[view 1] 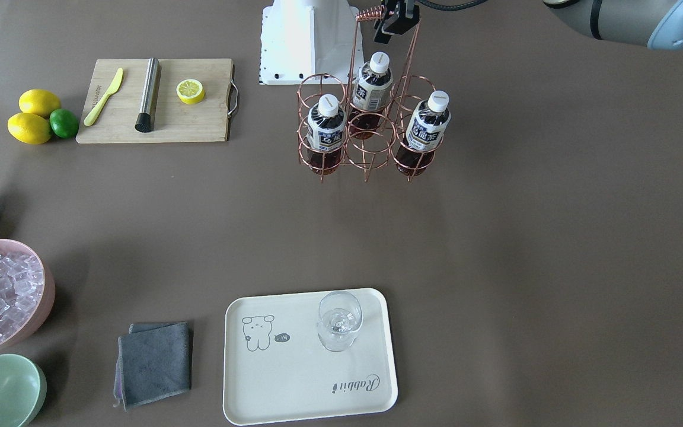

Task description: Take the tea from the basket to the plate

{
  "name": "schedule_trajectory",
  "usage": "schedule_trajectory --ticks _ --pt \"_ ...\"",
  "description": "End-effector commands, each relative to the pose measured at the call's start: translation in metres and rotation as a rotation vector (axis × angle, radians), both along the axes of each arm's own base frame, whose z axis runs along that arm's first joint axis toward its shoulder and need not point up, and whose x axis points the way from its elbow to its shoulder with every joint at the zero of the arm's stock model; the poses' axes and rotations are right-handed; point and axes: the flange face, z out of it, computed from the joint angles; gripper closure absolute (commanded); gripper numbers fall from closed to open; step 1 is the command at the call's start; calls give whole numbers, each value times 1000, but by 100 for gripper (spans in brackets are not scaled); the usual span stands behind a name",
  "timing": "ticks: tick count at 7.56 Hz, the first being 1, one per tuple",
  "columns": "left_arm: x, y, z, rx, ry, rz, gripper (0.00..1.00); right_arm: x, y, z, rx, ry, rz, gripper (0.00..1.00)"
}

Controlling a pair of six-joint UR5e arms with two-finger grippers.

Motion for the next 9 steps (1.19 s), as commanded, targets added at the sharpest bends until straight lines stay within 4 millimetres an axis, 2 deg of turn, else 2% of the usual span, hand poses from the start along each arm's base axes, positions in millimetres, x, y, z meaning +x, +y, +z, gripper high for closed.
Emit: schedule_trajectory --ticks 1,2,3,4,5,7,9 --pt "46 -11 -8 -30 -37 50 100 -48 3 -12 147 14 -6 0" --pt "75 5 -14 -6 -22 102 100 -70 2 -22 229 7 -2 0" --pt "107 -10 -9 -16 -59 103 100 -91 1 -30 307 -4 14 0" --pt "117 -18 -15 -8 -60 96 100 -114 -2 -42 377 -14 42 0" --pt "119 -19 -13 -13 -66 95 100 -133 -1 -49 417 -33 52 0" --pt "123 -22 -12 -20 -74 95 100 -183 12 -80 343 -158 31 0" --pt "144 -10 -12 -18 -78 134 100 -212 29 -112 292 -269 -13 0"
